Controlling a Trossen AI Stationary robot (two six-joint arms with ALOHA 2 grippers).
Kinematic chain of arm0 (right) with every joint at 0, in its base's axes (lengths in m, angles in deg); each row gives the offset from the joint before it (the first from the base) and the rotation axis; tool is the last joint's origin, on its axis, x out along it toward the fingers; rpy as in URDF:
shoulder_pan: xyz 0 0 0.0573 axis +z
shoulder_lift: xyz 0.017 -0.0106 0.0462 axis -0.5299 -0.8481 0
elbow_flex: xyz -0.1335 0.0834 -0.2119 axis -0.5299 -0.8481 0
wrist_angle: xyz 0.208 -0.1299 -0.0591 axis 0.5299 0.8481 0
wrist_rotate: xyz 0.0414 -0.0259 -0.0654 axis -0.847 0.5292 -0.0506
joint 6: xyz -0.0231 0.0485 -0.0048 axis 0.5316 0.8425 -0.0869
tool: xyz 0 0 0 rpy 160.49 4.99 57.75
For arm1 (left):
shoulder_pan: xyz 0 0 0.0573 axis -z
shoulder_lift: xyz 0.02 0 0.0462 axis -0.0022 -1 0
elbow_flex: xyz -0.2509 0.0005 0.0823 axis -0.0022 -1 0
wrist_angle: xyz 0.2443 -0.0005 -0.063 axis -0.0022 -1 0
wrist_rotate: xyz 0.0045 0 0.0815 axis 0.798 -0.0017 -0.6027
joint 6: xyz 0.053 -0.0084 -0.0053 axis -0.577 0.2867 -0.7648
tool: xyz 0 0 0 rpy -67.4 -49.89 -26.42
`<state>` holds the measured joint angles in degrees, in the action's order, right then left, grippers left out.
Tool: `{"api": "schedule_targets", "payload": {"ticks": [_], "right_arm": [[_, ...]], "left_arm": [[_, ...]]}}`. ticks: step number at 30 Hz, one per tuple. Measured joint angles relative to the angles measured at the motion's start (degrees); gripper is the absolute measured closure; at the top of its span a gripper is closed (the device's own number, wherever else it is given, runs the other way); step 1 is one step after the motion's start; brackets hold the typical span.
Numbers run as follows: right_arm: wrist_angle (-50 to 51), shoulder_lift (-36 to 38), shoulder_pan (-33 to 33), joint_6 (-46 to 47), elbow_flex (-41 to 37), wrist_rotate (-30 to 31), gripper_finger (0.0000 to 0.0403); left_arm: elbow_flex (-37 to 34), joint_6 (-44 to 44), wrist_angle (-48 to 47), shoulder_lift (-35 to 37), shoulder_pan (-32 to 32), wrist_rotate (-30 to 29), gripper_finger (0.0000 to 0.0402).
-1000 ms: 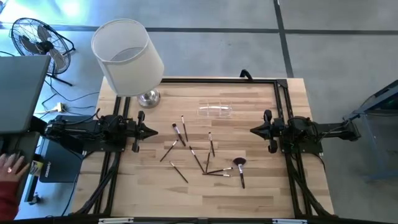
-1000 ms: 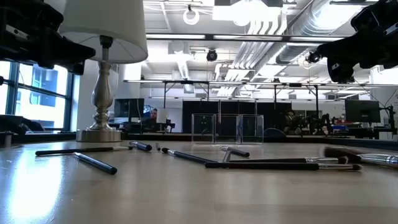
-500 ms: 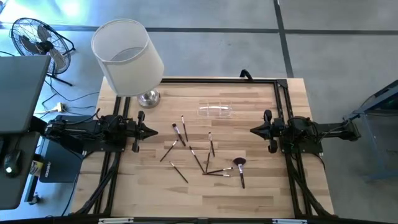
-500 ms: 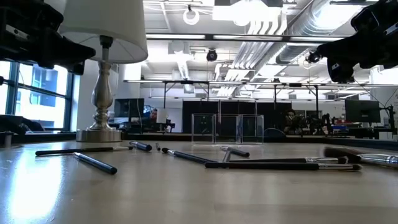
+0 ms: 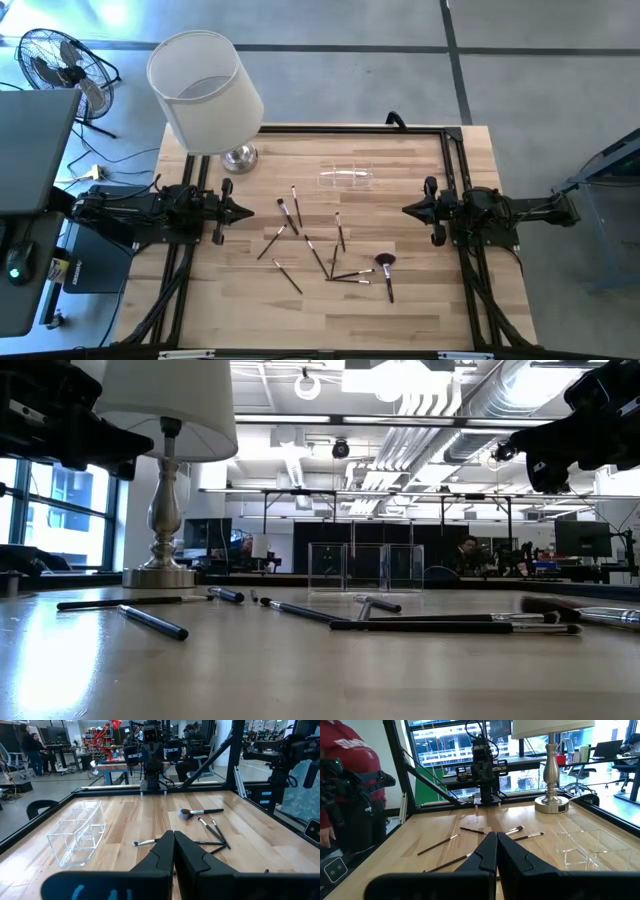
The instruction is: Put items in baskets/containers
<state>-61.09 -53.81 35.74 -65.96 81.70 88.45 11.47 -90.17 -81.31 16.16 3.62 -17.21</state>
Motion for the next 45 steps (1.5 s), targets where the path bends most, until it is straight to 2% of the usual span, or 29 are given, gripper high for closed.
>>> {"api": "schedule_targets", "payload": {"ticks": [45], "right_arm": [[0.0,0.0,0.0,0.0,0.0,0.0,0.0402]], "left_arm": [[0.0,-0.6,0.6,0.0,0.0,-0.8,0.0400]]}}
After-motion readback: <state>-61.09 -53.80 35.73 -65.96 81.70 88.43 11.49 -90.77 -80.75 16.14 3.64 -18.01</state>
